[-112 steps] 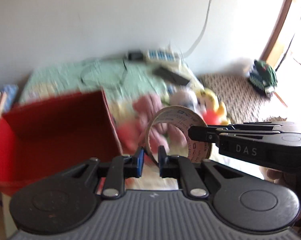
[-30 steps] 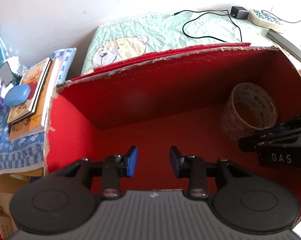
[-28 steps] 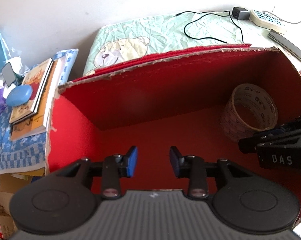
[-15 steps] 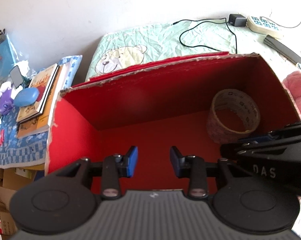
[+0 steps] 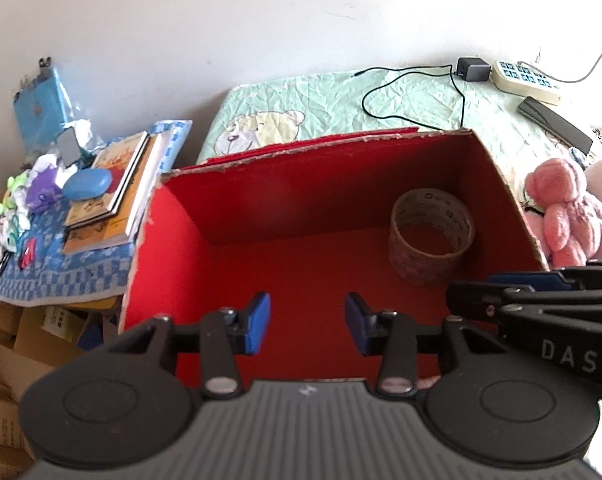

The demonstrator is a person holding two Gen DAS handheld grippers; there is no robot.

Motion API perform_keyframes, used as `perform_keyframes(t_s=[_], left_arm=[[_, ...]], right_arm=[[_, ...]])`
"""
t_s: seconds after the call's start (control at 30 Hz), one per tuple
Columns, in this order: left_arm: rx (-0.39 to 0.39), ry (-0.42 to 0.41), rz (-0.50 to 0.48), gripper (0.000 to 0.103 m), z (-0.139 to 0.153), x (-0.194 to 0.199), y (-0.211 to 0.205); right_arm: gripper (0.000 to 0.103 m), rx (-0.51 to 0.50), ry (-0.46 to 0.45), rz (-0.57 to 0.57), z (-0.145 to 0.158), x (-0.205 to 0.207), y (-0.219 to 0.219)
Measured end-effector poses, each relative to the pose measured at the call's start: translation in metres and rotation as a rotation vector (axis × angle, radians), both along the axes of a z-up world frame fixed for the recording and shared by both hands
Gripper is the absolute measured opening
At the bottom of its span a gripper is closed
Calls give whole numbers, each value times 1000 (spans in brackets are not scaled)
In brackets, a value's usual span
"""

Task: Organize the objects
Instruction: 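Withdraw the right tool and move it toward the orange gourd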

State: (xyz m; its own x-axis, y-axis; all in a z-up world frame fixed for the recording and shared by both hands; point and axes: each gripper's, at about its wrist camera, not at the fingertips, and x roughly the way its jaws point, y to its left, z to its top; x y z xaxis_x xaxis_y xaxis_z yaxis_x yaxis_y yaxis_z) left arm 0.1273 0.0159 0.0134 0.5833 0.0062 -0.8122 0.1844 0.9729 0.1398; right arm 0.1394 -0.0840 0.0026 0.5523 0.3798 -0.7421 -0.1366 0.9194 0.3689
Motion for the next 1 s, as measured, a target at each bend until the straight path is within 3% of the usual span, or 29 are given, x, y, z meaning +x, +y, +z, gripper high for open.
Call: perform_keyframes(t_s=[0.17,0.47,1.0], left_arm=[[-2,-16,36,50,9,-22,-2],[48,-25,74,60,10,-62,-13],[82,55,110,71,-18,-98,-12]], right_arm=[[42,4,-53,-2,5,-22,-9],[43,13,-105,-10,7,-58,-20],[45,26,-6,-16,-22,-82,-21]])
